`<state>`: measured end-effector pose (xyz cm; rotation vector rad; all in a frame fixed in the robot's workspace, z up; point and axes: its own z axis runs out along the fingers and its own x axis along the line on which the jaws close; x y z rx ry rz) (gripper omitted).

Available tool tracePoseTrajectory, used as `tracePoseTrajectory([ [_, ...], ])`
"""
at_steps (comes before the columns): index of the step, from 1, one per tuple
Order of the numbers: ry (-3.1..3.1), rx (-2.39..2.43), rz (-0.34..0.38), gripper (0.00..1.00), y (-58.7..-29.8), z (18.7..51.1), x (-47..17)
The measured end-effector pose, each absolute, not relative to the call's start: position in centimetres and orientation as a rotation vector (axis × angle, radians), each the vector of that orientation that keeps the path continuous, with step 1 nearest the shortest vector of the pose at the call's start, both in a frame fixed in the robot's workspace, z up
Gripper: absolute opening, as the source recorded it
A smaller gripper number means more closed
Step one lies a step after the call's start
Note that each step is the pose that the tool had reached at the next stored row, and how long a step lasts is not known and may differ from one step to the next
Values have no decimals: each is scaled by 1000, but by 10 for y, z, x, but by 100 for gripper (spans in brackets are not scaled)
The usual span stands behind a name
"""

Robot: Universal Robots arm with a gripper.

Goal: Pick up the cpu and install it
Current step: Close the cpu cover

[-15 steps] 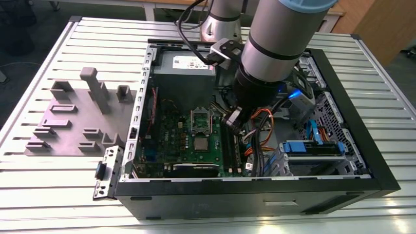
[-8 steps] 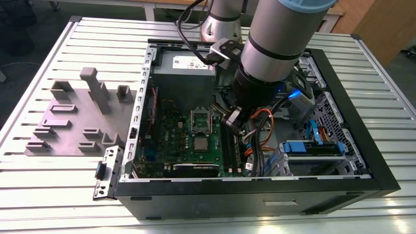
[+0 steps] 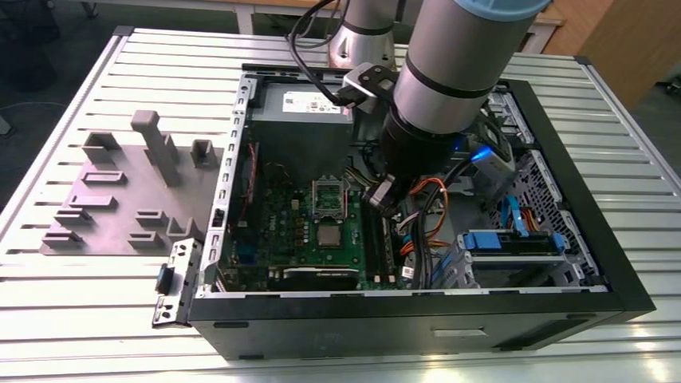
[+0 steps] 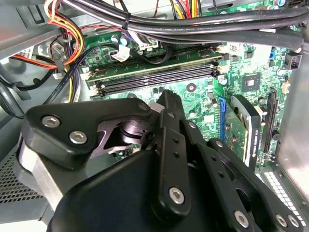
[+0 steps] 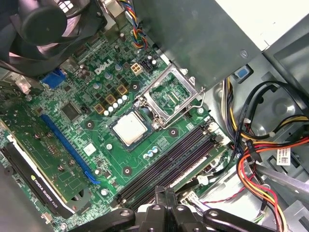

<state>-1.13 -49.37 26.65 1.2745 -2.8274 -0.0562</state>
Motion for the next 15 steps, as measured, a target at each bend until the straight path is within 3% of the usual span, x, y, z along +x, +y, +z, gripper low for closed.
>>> tracePoseTrajectory([
  [4,-2827,1274,-56,11,-494,266,-12],
  [7,-2827,1275,-56,24,-494,266,-12],
  [15,-2827,1275,-56,24,-494,266,-12],
])
